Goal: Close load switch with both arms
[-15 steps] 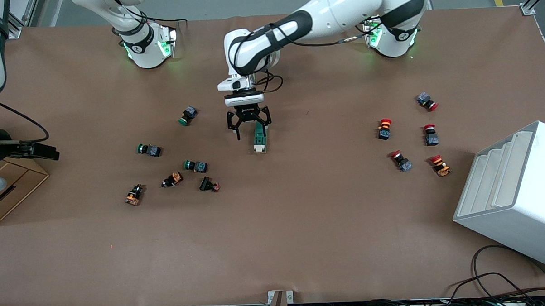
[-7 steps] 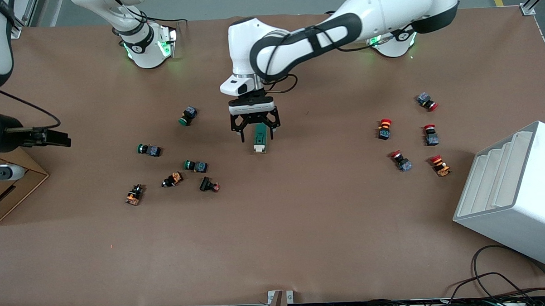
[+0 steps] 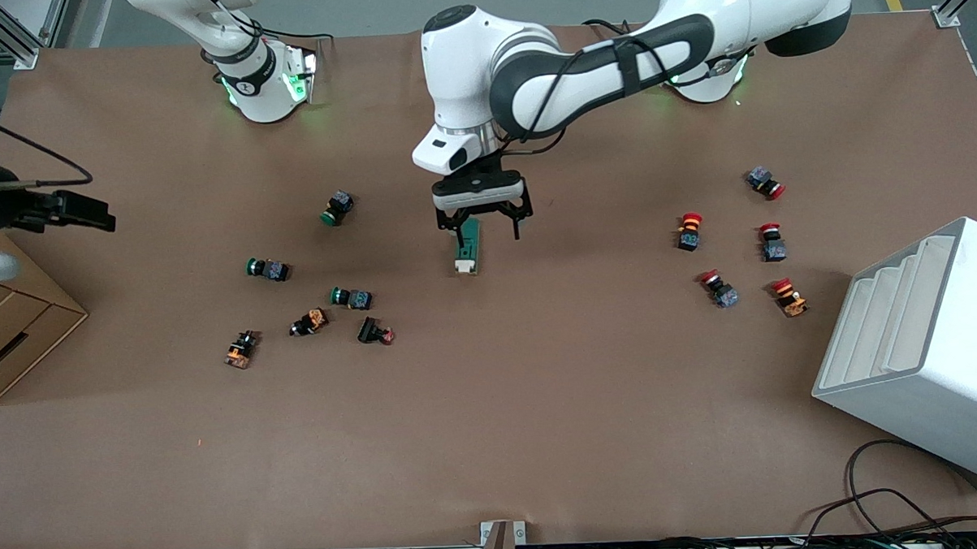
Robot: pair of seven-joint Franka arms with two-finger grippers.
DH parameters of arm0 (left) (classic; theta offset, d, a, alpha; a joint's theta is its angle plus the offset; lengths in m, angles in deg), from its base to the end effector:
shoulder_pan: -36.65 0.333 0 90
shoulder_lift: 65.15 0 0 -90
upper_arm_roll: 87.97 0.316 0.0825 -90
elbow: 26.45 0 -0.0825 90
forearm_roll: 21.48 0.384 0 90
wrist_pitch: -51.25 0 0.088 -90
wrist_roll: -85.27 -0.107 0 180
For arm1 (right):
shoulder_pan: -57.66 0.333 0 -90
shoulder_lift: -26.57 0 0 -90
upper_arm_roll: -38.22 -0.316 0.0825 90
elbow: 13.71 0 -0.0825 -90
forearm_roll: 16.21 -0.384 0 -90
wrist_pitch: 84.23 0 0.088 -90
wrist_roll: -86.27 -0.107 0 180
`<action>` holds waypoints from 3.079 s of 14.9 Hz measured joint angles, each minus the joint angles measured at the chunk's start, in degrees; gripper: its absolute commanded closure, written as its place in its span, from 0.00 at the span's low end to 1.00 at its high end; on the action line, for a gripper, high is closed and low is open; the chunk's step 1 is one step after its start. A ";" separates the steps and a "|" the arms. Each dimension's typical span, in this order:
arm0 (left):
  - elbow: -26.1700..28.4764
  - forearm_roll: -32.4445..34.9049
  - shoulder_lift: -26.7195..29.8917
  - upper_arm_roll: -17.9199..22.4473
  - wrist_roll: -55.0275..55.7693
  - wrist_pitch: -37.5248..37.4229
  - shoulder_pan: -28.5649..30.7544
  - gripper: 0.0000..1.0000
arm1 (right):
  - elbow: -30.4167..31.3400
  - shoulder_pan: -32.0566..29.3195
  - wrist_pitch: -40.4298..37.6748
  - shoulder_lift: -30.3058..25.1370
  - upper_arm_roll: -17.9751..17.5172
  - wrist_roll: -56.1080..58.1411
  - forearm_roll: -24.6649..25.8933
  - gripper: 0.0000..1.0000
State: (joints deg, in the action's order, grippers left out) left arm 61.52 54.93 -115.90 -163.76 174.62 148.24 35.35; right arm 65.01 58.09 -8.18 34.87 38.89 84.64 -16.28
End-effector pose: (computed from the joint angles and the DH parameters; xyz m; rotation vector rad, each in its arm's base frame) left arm 0.4371 -0.5344 0.4048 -2.9743 -0.1240 -0.6932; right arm 0.5725 -0.0017 0.6143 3.1240 -0.0508 -0.3000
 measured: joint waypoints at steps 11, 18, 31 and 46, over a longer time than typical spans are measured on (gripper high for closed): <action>-13.18 -34.42 14.46 27.77 -25.18 -0.71 -7.48 0.01 | 5.28 -0.04 0.92 -10.43 0.40 0.00 0.03 0.00; -10.66 -63.37 38.48 53.50 -56.99 -2.97 -6.11 0.00 | 6.22 -0.34 0.93 -10.76 0.62 -0.10 0.01 0.00; -3.88 -74.91 51.54 72.02 -86.19 -16.00 -0.87 0.00 | 6.30 -0.40 1.84 -10.77 0.58 1.90 0.01 0.00; -0.37 -76.04 54.90 72.75 -86.95 -15.12 -2.15 0.00 | 6.31 -0.48 2.03 -10.86 0.62 1.94 0.01 0.00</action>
